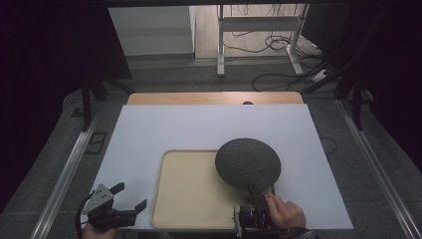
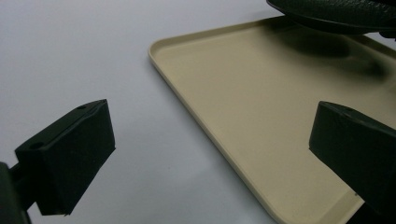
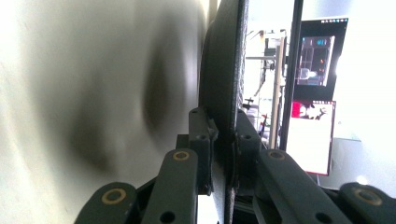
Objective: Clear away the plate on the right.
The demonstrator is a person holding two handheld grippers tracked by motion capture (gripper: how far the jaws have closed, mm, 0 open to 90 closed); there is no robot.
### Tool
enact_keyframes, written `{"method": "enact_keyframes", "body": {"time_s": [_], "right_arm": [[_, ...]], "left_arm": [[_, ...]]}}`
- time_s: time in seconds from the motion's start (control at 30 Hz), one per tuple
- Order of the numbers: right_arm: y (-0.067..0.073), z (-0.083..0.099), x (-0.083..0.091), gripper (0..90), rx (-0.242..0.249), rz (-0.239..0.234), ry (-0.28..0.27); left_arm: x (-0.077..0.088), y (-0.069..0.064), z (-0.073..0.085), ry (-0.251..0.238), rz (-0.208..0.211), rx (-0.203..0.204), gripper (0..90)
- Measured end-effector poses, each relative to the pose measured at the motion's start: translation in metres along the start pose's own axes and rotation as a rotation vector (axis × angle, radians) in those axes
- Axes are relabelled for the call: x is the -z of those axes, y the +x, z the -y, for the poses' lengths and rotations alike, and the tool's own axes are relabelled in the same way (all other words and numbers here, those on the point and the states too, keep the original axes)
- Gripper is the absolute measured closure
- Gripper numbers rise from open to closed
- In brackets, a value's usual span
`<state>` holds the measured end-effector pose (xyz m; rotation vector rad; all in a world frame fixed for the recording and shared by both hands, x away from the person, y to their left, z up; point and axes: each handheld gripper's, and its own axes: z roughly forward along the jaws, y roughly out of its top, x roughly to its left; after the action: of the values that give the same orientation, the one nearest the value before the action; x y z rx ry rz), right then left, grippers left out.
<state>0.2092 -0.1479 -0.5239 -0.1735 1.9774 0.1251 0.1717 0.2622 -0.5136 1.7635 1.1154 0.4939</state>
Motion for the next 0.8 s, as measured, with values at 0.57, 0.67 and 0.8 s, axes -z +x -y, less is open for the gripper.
{"method": "enact_keyframes", "body": {"time_s": [0.57, 0.67, 0.8], "right_arm": [[0.009, -0.036, -0.001, 81.6, 0.039, -0.004, -0.098], [0.01, -0.04, 0.0, 81.5, 0.034, -0.005, -0.102], [0.012, -0.05, 0.002, 81.5, 0.044, -0.011, -0.132]], "left_arm": [[0.0, 0.0, 0.0, 0.003, 0.0, -0.001, 0.0], [0.0, 0.0, 0.0, 0.005, 0.001, -0.002, 0.0], [0.0, 0.0, 0.0, 0.001, 0.001, 0.001, 0.0]]}}
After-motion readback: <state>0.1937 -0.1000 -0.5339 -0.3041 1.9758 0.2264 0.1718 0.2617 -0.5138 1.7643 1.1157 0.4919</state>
